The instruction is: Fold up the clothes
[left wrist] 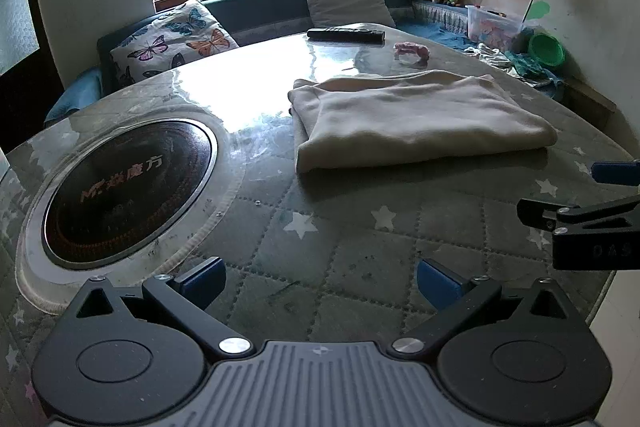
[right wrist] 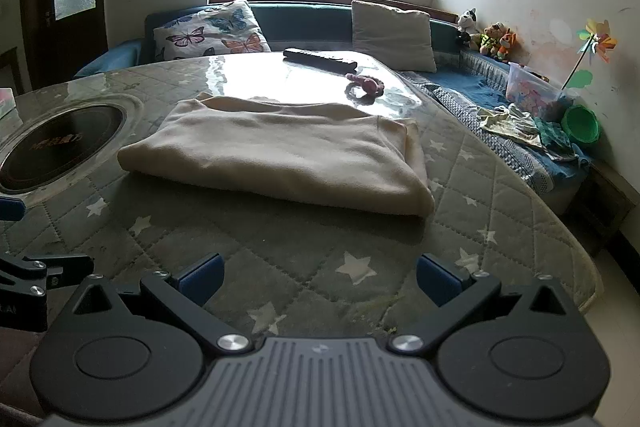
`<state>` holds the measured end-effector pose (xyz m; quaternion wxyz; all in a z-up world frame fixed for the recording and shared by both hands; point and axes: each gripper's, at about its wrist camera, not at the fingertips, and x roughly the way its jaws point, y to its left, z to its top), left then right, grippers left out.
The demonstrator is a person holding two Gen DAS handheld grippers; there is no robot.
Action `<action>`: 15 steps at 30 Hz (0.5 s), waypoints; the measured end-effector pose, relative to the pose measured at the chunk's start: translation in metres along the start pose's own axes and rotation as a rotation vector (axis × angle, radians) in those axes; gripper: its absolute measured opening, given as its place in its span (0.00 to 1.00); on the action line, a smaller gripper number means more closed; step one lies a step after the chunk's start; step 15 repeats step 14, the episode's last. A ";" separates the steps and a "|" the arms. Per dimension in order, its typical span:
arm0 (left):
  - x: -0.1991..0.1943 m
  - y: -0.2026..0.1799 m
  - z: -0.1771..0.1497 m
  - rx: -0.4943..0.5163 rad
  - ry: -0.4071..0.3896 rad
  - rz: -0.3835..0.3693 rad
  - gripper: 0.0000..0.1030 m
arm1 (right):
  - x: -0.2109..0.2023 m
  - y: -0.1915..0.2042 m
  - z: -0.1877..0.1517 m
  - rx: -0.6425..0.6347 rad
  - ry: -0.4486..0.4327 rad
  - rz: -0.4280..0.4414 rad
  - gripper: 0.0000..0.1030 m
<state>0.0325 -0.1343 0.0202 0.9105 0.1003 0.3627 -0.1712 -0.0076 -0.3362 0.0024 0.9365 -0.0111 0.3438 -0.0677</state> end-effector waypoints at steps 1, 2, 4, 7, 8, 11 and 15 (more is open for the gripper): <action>0.000 0.000 0.000 0.000 0.000 -0.001 1.00 | 0.000 0.000 0.000 0.001 0.000 0.001 1.00; -0.001 0.000 -0.001 0.001 -0.001 -0.001 1.00 | -0.001 0.001 -0.001 0.002 0.000 0.002 1.00; -0.002 0.000 -0.001 0.000 -0.002 -0.001 1.00 | -0.001 0.001 -0.001 0.004 0.001 0.005 1.00; -0.003 0.000 -0.001 0.000 -0.005 -0.002 1.00 | -0.002 0.003 -0.001 0.004 0.001 0.007 1.00; -0.003 0.000 -0.001 -0.001 -0.006 -0.002 1.00 | -0.002 0.003 -0.002 0.004 0.001 0.007 1.00; -0.003 0.000 0.000 -0.001 -0.006 -0.006 1.00 | -0.002 0.003 -0.001 0.007 0.001 0.008 1.00; -0.003 -0.001 -0.001 0.002 -0.003 -0.005 1.00 | -0.003 0.003 -0.001 0.008 0.000 0.006 1.00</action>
